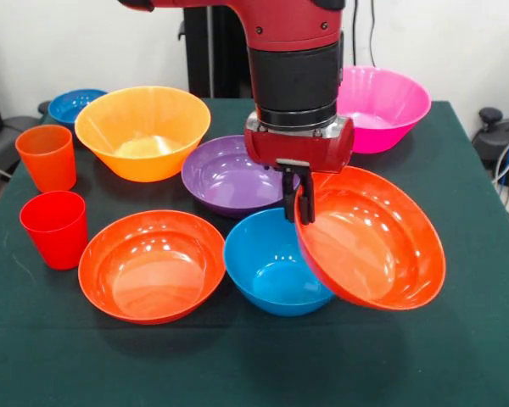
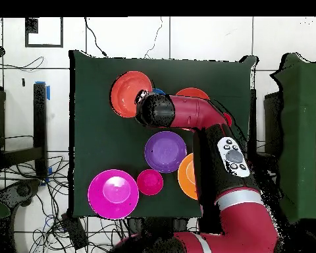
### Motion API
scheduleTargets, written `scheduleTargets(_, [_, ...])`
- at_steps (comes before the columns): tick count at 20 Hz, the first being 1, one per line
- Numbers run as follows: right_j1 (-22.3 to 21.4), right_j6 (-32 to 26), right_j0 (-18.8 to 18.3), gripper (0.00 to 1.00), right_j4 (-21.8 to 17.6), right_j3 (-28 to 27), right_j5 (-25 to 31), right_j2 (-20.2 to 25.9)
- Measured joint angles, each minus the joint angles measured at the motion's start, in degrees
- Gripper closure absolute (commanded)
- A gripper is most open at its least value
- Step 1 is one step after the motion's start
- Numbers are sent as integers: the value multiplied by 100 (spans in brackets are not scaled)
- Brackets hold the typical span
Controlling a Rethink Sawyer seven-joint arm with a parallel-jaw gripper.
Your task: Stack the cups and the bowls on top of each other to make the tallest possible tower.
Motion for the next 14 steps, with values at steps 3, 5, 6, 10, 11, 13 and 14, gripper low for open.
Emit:
scheduleTargets(3, [0, 0, -106, 100, -6, 40, 6, 210])
scheduleTargets(5, [6, 0, -224, 100, -7, 70, 25, 443])
scheduleTargets(6, [8, 0, -260, 100, -7, 75, 35, 510])
scheduleTargets(10, [18, -1, -416, 100, -7, 94, 99, 774])
scheduleTargets(11, [18, -1, -461, 100, -8, 100, 130, 840])
scheduleTargets(13, [17, -1, -573, 100, -9, 118, 282, 991])
scheduleTargets(14, [16, -1, -613, 100, -9, 124, 345, 1041])
